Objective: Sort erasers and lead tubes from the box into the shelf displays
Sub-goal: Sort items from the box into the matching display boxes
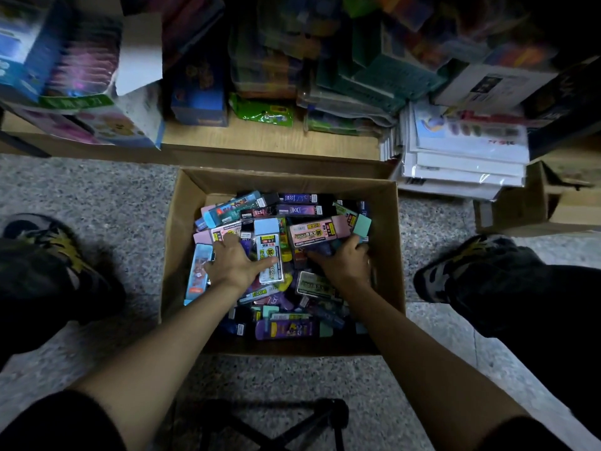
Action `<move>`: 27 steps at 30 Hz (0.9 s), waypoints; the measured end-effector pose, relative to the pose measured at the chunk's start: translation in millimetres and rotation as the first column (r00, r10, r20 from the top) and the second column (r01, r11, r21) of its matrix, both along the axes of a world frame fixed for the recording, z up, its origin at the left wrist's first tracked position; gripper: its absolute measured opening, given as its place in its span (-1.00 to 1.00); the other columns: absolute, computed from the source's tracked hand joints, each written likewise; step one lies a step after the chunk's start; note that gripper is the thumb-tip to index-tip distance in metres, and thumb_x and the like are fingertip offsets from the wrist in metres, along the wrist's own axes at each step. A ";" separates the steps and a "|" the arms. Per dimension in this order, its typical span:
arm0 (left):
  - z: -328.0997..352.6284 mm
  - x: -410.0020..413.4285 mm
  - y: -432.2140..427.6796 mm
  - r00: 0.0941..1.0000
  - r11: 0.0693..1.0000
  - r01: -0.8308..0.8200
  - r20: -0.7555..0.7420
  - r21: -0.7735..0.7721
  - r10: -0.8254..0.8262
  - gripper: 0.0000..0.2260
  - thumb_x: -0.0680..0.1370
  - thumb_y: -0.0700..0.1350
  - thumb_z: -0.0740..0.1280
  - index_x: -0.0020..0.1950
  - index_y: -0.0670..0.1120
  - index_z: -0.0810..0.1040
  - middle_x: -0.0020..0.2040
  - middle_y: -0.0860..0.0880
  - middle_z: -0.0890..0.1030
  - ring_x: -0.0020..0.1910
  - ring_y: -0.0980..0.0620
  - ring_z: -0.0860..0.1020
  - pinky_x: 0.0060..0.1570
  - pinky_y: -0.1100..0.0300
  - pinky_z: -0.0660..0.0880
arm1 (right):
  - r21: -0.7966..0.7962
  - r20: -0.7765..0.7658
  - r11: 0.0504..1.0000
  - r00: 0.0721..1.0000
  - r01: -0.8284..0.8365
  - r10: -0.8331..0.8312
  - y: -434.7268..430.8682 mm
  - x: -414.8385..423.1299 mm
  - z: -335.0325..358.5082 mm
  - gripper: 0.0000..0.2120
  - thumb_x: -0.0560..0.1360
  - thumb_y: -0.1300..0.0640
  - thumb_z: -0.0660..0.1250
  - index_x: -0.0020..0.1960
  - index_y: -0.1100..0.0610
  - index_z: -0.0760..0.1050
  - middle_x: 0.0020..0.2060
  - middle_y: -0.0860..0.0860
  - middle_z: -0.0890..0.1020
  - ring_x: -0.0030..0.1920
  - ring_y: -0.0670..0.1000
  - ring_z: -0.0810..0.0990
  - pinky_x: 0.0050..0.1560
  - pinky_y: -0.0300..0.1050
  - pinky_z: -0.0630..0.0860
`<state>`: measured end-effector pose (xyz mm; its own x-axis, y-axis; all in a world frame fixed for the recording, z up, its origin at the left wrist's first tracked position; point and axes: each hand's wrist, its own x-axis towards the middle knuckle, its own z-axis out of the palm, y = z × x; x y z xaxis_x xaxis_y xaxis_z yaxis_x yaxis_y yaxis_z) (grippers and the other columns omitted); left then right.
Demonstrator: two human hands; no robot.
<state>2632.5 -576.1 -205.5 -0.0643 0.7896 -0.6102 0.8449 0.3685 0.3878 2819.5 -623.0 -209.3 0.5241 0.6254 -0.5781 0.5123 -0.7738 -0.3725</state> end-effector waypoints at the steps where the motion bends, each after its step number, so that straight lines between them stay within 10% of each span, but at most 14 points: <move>1: -0.4 -1.0 3.2 1.000 1.000 0.005 0.010 -0.010 -0.005 -0.30 0.30 0.19 0.50 0.19 -0.24 0.34 0.18 -0.25 0.42 0.19 -0.26 0.42 0.18 -0.20 0.38 | 0.017 -0.034 1.000 0.999 0.020 -0.020 -0.6 0.7 -0.7 -0.16 0.30 -0.16 0.50 0.34 0.20 0.16 0.29 0.25 0.30 0.27 0.28 0.37 0.22 0.13 0.38; 9: -3.4 -17.6 12.3 0.944 0.965 -0.044 0.304 -0.259 0.125 -0.62 0.34 -0.04 0.55 0.04 -0.18 0.54 -0.04 -0.06 0.60 -0.03 -0.07 0.53 0.01 0.16 0.47 | 0.139 -0.320 0.978 0.942 0.153 -0.101 -19.2 5.3 -2.0 -0.28 0.37 0.16 0.50 0.38 0.19 0.17 0.25 0.15 0.51 0.21 0.17 0.50 0.05 -0.08 0.43; 13: 0.2 -21.0 7.6 0.903 0.952 -0.137 0.360 -0.274 0.233 -0.69 0.38 -0.11 0.52 -0.27 -0.04 0.35 -0.30 0.00 0.38 -0.30 0.01 0.38 -0.43 0.34 0.37 | 0.053 -0.384 0.985 0.914 0.163 -0.130 -16.9 11.6 -1.1 -0.43 0.35 0.30 0.49 0.30 0.26 0.36 0.21 0.16 0.55 0.19 0.12 0.52 -0.02 -0.20 0.41; 24: 17.4 -30.3 -5.2 0.806 0.971 -0.228 0.545 -0.076 0.232 -0.86 0.57 -0.17 0.28 0.10 -0.18 0.48 0.04 -0.16 0.57 0.02 -0.07 0.52 0.13 0.01 0.44 | 0.139 -0.470 0.989 0.882 0.043 0.028 -37.1 26.7 4.6 -0.62 0.45 0.38 0.37 0.25 0.37 0.41 0.16 0.28 0.55 0.18 0.22 0.52 0.23 0.15 0.45; 27: 26.2 -27.7 -5.8 0.784 0.970 -0.239 0.581 -0.045 0.220 -0.79 0.57 -0.20 0.28 0.19 -0.20 0.49 0.11 -0.15 0.58 0.07 -0.07 0.53 0.19 0.00 0.43 | 0.109 -0.487 0.994 0.871 -0.011 0.063 -49.8 34.7 7.1 -0.62 0.40 0.45 0.37 0.21 0.37 0.45 0.14 0.29 0.57 0.10 0.12 0.54 0.12 -0.04 0.49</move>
